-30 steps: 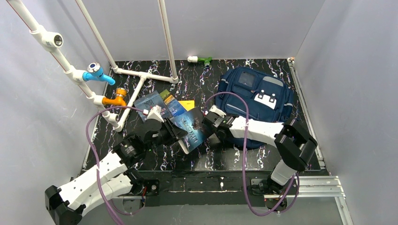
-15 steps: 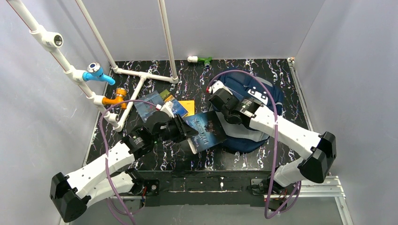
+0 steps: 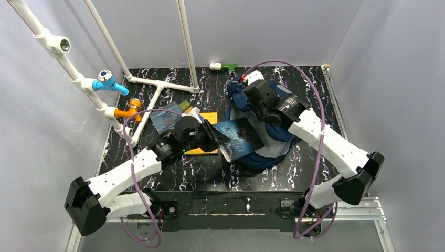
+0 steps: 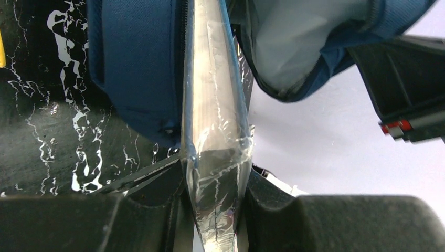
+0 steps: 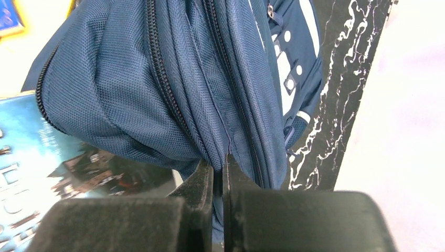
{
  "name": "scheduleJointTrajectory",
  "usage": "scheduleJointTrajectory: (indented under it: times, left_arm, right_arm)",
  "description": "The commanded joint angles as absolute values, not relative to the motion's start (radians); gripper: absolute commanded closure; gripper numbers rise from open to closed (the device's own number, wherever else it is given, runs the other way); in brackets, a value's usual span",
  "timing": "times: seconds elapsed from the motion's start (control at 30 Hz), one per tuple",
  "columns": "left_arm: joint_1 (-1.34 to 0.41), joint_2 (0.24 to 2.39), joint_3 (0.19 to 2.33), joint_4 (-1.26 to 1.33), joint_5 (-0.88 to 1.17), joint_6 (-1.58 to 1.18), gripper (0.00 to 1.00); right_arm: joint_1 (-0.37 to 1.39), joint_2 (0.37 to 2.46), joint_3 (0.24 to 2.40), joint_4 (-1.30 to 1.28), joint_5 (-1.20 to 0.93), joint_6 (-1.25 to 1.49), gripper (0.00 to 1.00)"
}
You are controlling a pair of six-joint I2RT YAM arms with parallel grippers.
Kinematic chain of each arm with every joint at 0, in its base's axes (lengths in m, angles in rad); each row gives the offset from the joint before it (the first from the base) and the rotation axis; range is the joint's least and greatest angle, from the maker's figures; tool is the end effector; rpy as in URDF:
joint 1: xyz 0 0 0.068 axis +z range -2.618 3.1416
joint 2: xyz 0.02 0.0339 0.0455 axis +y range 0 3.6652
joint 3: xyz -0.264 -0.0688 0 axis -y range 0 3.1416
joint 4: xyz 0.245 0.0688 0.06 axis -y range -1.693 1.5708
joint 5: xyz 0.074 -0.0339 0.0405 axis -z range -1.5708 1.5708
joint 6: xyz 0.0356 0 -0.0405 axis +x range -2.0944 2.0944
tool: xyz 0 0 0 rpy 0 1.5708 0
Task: Pack the student bag
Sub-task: Place the book in the student bag.
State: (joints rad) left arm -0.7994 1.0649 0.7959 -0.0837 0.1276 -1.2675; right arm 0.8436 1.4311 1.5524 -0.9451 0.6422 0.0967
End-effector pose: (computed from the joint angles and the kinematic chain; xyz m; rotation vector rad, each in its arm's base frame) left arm 0.1688 -0.1801 0.2994 -0.4208 2.1939 -1.4102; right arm 0.2079 0.2016 0.3889 -0.5338 2.1457 -0.2609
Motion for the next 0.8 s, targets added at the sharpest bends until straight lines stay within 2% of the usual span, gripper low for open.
scheduleJointTrajectory:
  times: [0.0, 0.13, 0.27, 0.5, 0.77]
  left_arm:
    - [-0.816, 1.090, 0.900, 0.070, 0.042, -1.357, 1.00]
    - [-0.884, 1.137, 0.929, 0.098, -0.151, -1.333, 1.00]
    - [-0.938, 1.185, 0.864, 0.314, -0.304, -1.364, 1.00]
    - [-0.973, 1.396, 0.927, 0.518, -0.400, -1.375, 1.00]
    - [-0.963, 1.626, 1.078, 0.548, -0.530, -1.354, 1.00]
  right_arm:
    - [0.845, 1.405, 1.670, -0.854, 0.659, 0.177, 0.99]
    - [0.844, 1.397, 1.660, -0.839, 0.646, 0.203, 0.99]
    - [0.843, 1.384, 1.655, -0.836, 0.637, 0.209, 0.99]
    - [0.842, 1.359, 1.646, -0.839, 0.618, 0.223, 0.99]
    - [0.842, 1.331, 1.664, -0.870, 0.644, 0.224, 0.99]
